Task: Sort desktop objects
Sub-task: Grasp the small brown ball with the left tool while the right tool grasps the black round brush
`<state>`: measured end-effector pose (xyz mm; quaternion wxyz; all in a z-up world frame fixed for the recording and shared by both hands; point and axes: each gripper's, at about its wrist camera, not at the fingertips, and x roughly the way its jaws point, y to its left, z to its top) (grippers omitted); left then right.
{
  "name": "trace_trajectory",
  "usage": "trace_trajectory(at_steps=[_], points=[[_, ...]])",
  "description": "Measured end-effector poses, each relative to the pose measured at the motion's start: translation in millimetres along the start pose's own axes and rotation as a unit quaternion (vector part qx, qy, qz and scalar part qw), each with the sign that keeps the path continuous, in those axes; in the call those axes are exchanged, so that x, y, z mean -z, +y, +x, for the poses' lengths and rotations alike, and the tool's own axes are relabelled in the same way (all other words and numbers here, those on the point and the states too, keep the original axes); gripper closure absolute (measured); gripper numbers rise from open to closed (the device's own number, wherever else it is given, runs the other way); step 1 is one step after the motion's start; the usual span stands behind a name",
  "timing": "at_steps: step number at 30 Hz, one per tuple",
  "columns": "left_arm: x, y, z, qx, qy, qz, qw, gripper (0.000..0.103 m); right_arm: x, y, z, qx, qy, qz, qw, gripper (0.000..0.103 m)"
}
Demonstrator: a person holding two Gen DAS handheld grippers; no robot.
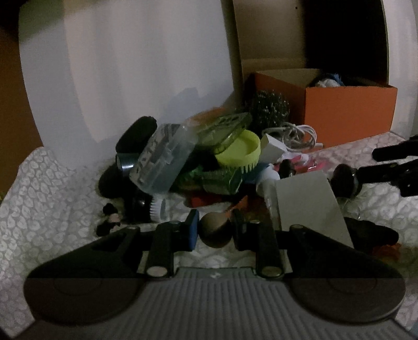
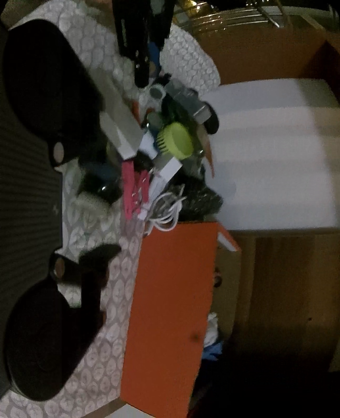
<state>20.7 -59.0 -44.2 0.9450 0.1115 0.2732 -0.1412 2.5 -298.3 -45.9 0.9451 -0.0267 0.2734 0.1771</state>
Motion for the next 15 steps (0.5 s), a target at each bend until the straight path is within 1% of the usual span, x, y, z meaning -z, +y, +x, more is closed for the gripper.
trace_trajectory(at_steps=[3, 9, 11, 13, 15], points=[[-0.2, -1.8, 1.9, 0.003, 0.002, 0.001, 1.0000, 0.077, 3.0, 0.0, 12.8, -0.017, 0.011, 0.008, 1.000, 0.042], [-1.6, -5.2, 8.4, 0.009, 0.010, 0.002, 0.9999, 0.077, 4.1, 7.4, 34.0, -0.038, 0.027, -0.007, 0.999, 0.043], [-1.9, -5.4, 10.0, 0.012, 0.012, 0.002, 0.9999, 0.077, 4.4, 5.5, 40.7, -0.045, 0.034, -0.004, 0.998, 0.048], [-2.7, -5.9, 11.4, 0.012, 0.013, 0.002, 0.9998, 0.077, 2.9, 1.8, 43.6, -0.048, 0.036, 0.008, 0.998, 0.061], [-4.3, -6.2, 10.5, 0.013, 0.011, 0.001, 0.9999, 0.077, 2.6, -1.3, 39.6, -0.049, 0.033, 0.010, 0.998, 0.062]])
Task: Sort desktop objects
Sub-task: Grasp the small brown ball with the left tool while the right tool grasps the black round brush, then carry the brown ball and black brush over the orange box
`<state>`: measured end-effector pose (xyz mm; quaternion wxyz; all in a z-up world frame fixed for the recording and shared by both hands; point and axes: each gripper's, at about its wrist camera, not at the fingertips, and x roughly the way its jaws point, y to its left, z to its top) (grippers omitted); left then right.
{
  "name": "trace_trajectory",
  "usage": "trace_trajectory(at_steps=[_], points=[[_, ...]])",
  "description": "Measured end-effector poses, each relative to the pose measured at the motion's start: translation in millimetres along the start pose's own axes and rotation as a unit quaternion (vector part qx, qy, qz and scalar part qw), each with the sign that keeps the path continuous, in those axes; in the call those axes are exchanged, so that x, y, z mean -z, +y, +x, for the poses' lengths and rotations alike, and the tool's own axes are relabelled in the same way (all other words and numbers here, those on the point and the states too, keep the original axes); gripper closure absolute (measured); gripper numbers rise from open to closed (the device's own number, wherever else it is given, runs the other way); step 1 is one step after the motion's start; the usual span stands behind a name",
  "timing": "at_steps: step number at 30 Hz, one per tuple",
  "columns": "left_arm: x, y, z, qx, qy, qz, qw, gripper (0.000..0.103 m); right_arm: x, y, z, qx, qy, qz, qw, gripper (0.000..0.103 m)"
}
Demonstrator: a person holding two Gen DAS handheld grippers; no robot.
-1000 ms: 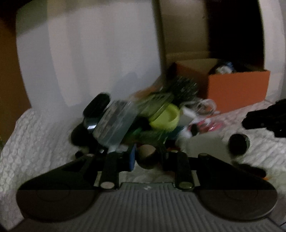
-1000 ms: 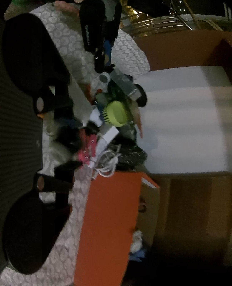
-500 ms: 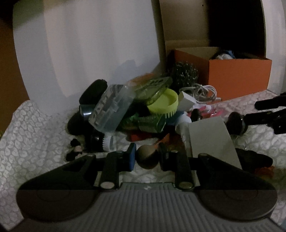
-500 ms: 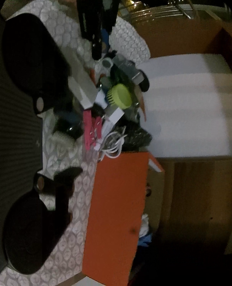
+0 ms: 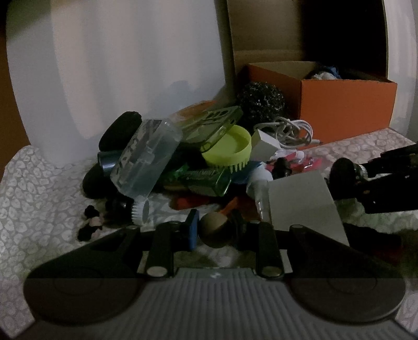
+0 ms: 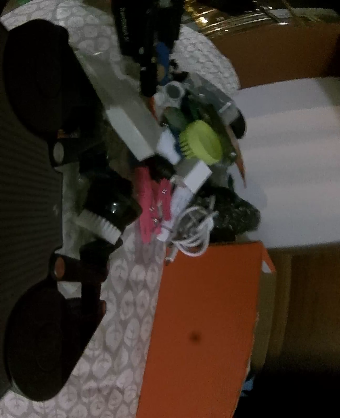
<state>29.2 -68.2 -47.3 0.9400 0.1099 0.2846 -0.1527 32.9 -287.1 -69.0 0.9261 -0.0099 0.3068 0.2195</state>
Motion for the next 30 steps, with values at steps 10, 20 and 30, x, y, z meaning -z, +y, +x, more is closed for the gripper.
trace_trajectory(at_steps=[10, 20, 30], points=[[-16.5, -15.8, -13.4, 0.005, -0.028, 0.013, 0.9995, 0.077, 0.0, -6.3, -42.9, 0.019, -0.043, 0.007, 0.999, 0.062], [-60.7, -56.2, -11.4, 0.009, -0.072, 0.053, 0.9960, 0.077, -27.0, -23.5, -75.7, 0.061, -0.087, 0.012, 0.994, 0.062], [-112.0, -93.8, 8.9, 0.003, -0.112, 0.064, 0.9916, 0.077, -59.1, -49.7, -100.9, 0.089, -0.129, 0.017, 0.987, 0.062]])
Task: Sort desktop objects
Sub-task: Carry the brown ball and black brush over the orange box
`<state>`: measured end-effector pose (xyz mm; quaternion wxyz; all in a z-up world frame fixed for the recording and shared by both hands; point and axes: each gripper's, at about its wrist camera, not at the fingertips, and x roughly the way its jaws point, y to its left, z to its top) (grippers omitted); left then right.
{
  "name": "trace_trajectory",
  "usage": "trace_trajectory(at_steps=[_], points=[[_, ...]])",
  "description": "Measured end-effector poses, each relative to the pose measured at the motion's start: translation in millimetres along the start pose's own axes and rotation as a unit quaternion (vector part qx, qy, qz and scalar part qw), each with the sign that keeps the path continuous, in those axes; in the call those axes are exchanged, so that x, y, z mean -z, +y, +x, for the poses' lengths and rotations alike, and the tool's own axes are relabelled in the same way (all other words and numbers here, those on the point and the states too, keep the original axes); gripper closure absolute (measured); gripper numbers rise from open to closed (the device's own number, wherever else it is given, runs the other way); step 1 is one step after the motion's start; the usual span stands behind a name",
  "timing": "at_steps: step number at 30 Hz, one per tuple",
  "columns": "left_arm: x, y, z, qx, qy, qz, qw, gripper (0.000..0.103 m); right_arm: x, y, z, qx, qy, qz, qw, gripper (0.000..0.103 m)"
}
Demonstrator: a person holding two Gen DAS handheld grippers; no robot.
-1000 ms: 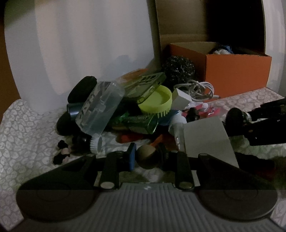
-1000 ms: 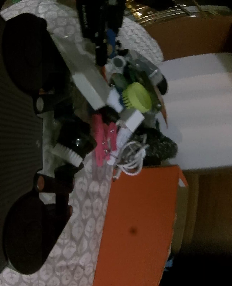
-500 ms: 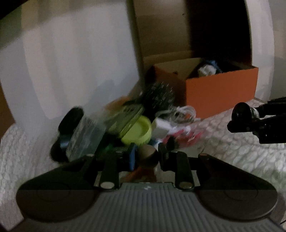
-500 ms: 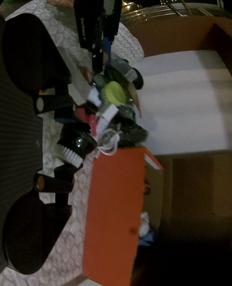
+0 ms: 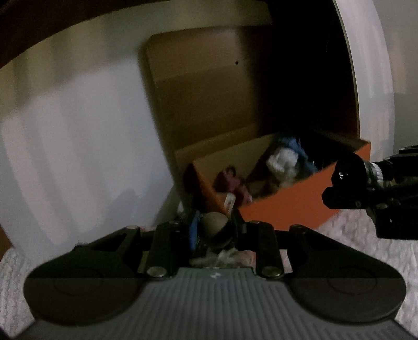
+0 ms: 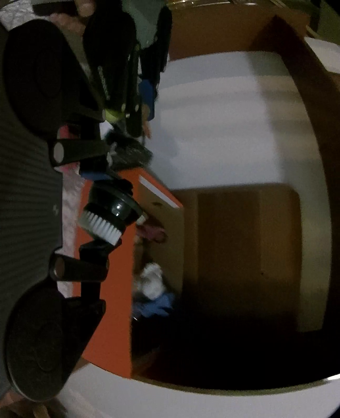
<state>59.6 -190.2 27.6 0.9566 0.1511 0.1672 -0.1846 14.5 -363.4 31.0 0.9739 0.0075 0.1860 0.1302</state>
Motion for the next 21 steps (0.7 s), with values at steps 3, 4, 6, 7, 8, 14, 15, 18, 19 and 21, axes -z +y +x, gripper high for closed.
trace_trajectory(at_steps=[3, 4, 6, 7, 8, 14, 15, 18, 19, 21], points=[[-11.2, -8.6, 10.9, -0.007, -0.007, 0.007, 0.9999, 0.077, -10.1, -11.0, -0.1, 0.013, -0.011, 0.004, 1.000, 0.062], [-15.7, -10.7, 15.2, -0.009, -0.009, 0.009, 0.9999, 0.077, -13.4, -14.8, -0.1, 0.017, -0.015, 0.006, 1.000, 0.062], [-24.5, -13.6, 22.5, -0.011, -0.012, 0.008, 0.9998, 0.077, -20.6, -23.2, 1.0, 0.024, -0.023, 0.010, 0.999, 0.062], [-29.1, -14.4, 26.2, -0.011, -0.012, 0.006, 0.9999, 0.077, -24.3, -27.6, 2.1, 0.026, -0.026, 0.013, 0.999, 0.062], [-34.3, -15.4, 30.7, -0.011, -0.011, 0.004, 0.9999, 0.077, -28.3, -32.2, 4.1, 0.028, -0.028, 0.016, 0.999, 0.062], [-56.2, -20.8, 51.2, -0.034, -0.019, 0.008, 0.9992, 0.077, -52.8, -52.4, 20.5, 0.054, -0.040, 0.011, 0.998, 0.062], [-58.5, -21.0, 56.0, -0.039, -0.017, 0.006, 0.9991, 0.077, -56.4, -56.3, 25.5, 0.055, -0.041, 0.013, 0.998, 0.062], [-64.4, -20.6, 72.9, -0.054, -0.006, 0.001, 0.9985, 0.077, -65.7, -63.1, 35.6, 0.065, -0.045, 0.014, 0.997, 0.062], [-65.8, -19.4, 79.5, -0.060, -0.002, -0.002, 0.9982, 0.077, -69.3, -65.9, 40.6, 0.071, -0.047, 0.013, 0.996, 0.062], [-67.7, -18.2, 89.8, -0.071, 0.006, -0.007, 0.9974, 0.077, -74.6, -70.3, 50.7, 0.081, -0.047, 0.009, 0.996, 0.062]])
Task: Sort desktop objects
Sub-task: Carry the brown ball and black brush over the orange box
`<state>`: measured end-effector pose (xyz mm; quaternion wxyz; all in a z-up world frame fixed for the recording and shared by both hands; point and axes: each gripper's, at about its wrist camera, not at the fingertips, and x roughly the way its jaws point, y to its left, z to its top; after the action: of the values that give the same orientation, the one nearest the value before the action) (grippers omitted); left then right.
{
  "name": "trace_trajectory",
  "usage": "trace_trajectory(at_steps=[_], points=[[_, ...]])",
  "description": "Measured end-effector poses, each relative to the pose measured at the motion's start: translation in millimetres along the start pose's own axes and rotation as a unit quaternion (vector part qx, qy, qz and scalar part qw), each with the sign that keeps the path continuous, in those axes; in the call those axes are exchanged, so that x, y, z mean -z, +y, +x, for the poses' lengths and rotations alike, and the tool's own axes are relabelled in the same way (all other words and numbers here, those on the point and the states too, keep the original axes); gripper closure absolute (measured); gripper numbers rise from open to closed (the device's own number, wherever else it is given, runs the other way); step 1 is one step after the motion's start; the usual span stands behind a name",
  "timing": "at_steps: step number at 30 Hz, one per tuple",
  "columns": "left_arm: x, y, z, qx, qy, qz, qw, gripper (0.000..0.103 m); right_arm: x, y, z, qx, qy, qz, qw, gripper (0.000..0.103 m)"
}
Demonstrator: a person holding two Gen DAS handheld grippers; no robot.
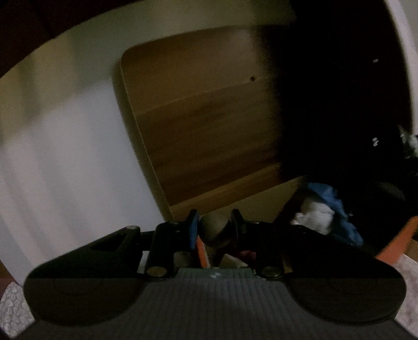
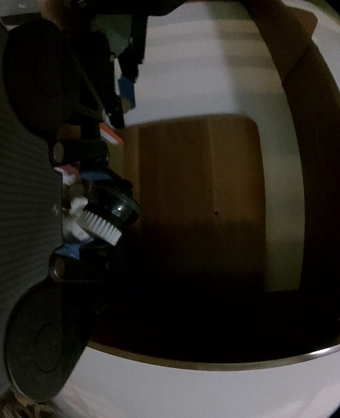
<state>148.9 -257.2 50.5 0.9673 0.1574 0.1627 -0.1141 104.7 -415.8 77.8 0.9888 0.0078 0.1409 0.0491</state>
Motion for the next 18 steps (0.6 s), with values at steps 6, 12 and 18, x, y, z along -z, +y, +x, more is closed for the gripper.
trace_trajectory(at_steps=[6, 12, 18], points=[[-7.0, 2.9, 32.2, -0.027, 0.027, -0.031, 0.9988, 0.077, -6.5, -5.4, 32.9, 0.018, 0.012, 0.000, 1.000, 0.062], [-4.5, 5.3, 51.5, -0.045, 0.040, -0.059, 0.9965, 0.077, 2.6, -8.2, 71.0, 0.027, 0.040, 0.007, 0.999, 0.062], [-0.3, 2.8, 61.3, -0.042, 0.038, -0.065, 0.9963, 0.077, 11.8, -13.1, 97.0, 0.038, 0.061, 0.018, 0.997, 0.062]])
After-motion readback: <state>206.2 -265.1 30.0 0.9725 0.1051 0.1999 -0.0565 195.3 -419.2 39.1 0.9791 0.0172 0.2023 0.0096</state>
